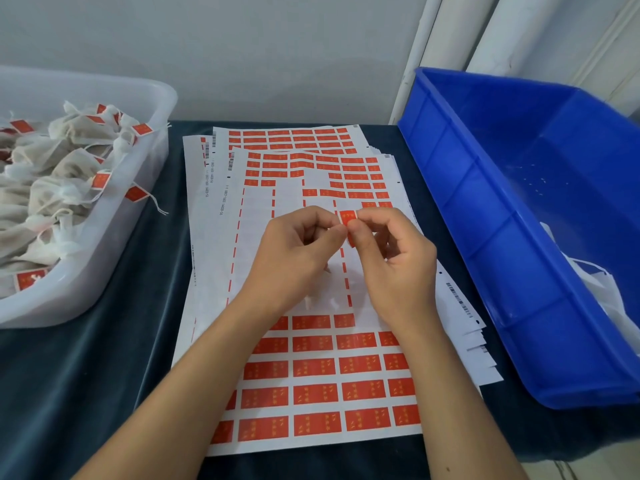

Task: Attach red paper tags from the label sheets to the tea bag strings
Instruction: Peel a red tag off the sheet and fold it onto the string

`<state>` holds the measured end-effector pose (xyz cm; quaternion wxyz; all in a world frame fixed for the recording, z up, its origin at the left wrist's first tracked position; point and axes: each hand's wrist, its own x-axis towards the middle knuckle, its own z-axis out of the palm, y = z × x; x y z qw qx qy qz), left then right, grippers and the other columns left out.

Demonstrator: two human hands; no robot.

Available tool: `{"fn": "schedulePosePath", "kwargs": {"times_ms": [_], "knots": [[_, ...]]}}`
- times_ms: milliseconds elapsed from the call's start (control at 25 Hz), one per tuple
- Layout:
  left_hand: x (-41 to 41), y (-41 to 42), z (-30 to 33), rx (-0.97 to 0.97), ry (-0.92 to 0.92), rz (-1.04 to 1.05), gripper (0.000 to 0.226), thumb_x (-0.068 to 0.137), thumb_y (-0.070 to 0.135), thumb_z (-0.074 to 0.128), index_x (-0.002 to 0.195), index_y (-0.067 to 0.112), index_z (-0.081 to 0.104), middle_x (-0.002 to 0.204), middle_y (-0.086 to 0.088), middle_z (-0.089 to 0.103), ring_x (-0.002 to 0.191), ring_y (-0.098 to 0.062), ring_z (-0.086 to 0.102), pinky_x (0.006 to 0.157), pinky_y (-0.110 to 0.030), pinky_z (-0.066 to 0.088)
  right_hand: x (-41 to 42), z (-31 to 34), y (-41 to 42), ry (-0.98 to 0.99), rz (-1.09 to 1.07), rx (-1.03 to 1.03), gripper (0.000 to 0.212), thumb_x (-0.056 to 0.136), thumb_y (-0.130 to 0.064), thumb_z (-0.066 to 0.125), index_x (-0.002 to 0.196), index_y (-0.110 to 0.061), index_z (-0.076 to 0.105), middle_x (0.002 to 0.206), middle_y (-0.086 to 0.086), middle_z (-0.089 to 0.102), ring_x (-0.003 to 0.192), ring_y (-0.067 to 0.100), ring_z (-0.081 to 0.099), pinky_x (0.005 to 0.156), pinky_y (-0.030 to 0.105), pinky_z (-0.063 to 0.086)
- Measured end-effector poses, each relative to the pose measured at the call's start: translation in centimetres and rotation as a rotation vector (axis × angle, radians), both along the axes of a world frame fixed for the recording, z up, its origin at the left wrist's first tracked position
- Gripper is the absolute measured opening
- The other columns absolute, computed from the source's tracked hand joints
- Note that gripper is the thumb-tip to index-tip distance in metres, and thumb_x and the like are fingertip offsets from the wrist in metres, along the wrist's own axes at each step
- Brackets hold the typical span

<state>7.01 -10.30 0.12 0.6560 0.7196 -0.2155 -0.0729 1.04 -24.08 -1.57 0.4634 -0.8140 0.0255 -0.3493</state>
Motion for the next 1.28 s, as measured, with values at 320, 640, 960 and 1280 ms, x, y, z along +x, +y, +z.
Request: {"fn": "schedulePosePath", "kwargs": {"times_ms": [320, 640, 960, 1280], "knots": [[0.11, -0.2, 0.0, 0.011, 0.076, 0.061, 0.023, 0.101, 0.018, 0.062, 0.08, 0.021, 0.073, 0.065, 0.008, 0.065, 0.057, -0.006, 0.059, 0.06, -0.019, 0.057, -0.17, 0.73, -0.4, 0.123, 0.145, 0.393, 0.031, 0.107, -0.029, 0.049, 0.133, -0.037, 0.065, 0.102, -0.009, 0.071, 0.077, 0.015, 0.066, 0.064, 0.025, 0.058], [-0.07, -0.08, 0.31, -0.027, 0.075, 0.042, 0.018, 0.099, 0.02, 0.066, 0.082, 0.017, 0.071, 0.07, 0.008, 0.07, 0.059, -0.006, 0.061, 0.06, -0.018, 0.056, -0.28, 0.61, -0.36, 0.211, 0.206, 0.319, 0.014, 0.1, -0.025, 0.058, 0.104, -0.02, 0.071, 0.093, -0.008, 0.072, 0.083, 0.016, 0.069, 0.071, 0.025, 0.059], [0.02, -0.17, 0.1, -0.022, 0.069, 0.074, 0.016, 0.098, 0.021, 0.068, 0.083, 0.016, 0.072, 0.073, 0.003, 0.072, 0.06, -0.009, 0.062, 0.061, -0.021, 0.058, -0.45, 0.85, -0.38, 0.152, 0.149, 0.285, 0.01, 0.102, -0.019, 0.063, 0.097, -0.02, 0.071, 0.091, -0.01, 0.073, 0.084, 0.012, 0.069, 0.076, 0.021, 0.057], [-0.04, -0.2, -0.12, 0.005, 0.041, 0.093, 0.015, 0.099, 0.023, 0.068, 0.085, 0.018, 0.072, 0.076, 0.002, 0.072, 0.06, -0.009, 0.063, 0.059, -0.018, 0.057, -0.45, 0.73, -0.32, 0.164, 0.156, 0.327, 0.011, 0.103, -0.023, 0.061, 0.105, -0.023, 0.072, 0.098, -0.011, 0.075, 0.09, 0.013, 0.071, 0.076, 0.023, 0.059]]}}
